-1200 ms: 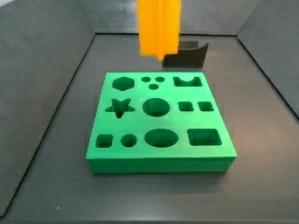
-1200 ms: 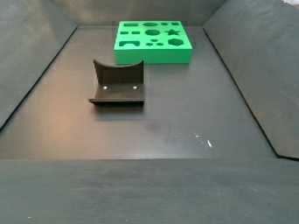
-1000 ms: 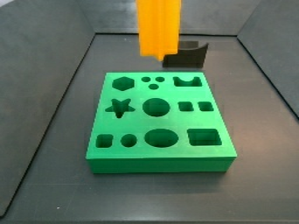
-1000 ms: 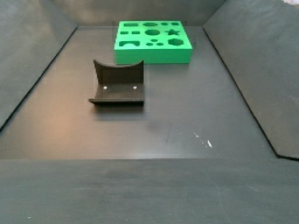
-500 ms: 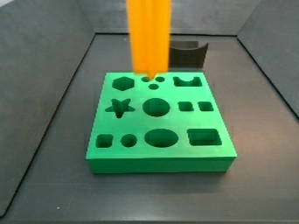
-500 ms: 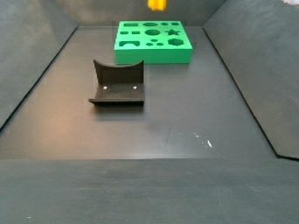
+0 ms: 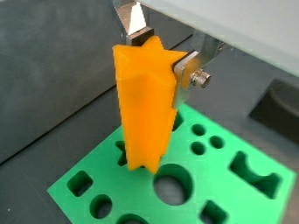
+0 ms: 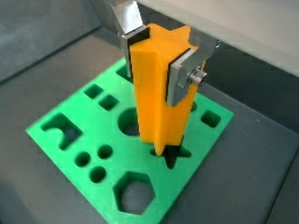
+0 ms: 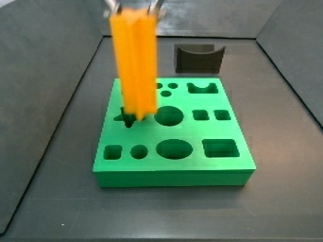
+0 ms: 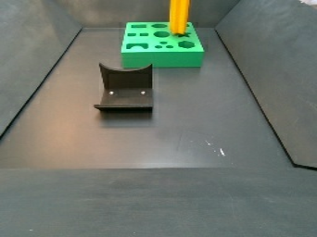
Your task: Insert the star object.
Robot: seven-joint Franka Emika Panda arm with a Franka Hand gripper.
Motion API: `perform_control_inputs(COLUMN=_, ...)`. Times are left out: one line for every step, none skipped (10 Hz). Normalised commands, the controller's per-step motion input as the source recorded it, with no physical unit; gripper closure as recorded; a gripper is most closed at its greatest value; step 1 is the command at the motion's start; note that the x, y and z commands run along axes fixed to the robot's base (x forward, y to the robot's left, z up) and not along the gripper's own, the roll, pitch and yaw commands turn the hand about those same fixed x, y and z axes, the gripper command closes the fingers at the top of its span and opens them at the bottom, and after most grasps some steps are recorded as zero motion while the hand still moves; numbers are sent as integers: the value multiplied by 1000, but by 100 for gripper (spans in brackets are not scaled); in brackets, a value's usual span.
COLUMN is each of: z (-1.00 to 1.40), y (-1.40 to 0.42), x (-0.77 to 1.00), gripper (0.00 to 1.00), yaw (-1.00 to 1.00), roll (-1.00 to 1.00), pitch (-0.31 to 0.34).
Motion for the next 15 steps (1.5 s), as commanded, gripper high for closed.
perform_control_inputs(z=0, y=0, x=-114, gripper=100, yaw=0, roll=0, pitch=-91)
perform_control_inputs(z=-69, y=0, x=0, gripper=100, yaw=60, roll=80, pitch=0)
perform_control_inputs(z=-60, y=0, x=-97, gripper=100, yaw=11, roll=89, pitch=0)
perform_control_inputs(z=-66, y=0, x=-191, gripper=100, yaw=0, roll=119, pitch=0)
perform_control_inputs(z=-17, y=0, x=-186, gripper=100, yaw=0, roll=34, pitch=0)
perform_control_inputs(z=-9, y=0, x=-174, gripper=100, yaw=0, roll=50, pitch=0)
perform_control_inputs(z=-60, y=0, x=-180, gripper=100, yaw=51, roll=93, pitch=0)
perform_control_inputs(z=-100, y=-11, x=-166, gripper=100, yaw=134, roll=130, pitch=-6)
perform_control_inputs(z=-206, y=-54, x=-9, gripper=100, yaw=160, roll=99, pitch=0)
perform_control_inputs(z=-314, y=-120, x=106, gripper=100, yaw=123, roll=19, pitch=0)
perform_control_inputs(z=-363, y=-111, x=300, gripper=100, yaw=120, roll=49, pitch=53)
perform_control_inputs(z=-360, y=-37, x=389, gripper=100, yaw=117, roll=117, pitch=87)
perform_control_inputs(z=-323, y=0, x=303, gripper=100, yaw=143, roll=143, pitch=67)
perform_control_inputs(z=-214, y=0, x=34, gripper=100, yaw=203, roll=164, pitch=1)
perform_control_inputs(z=-214, y=0, x=0, gripper=100, yaw=200, roll=121, pitch=0)
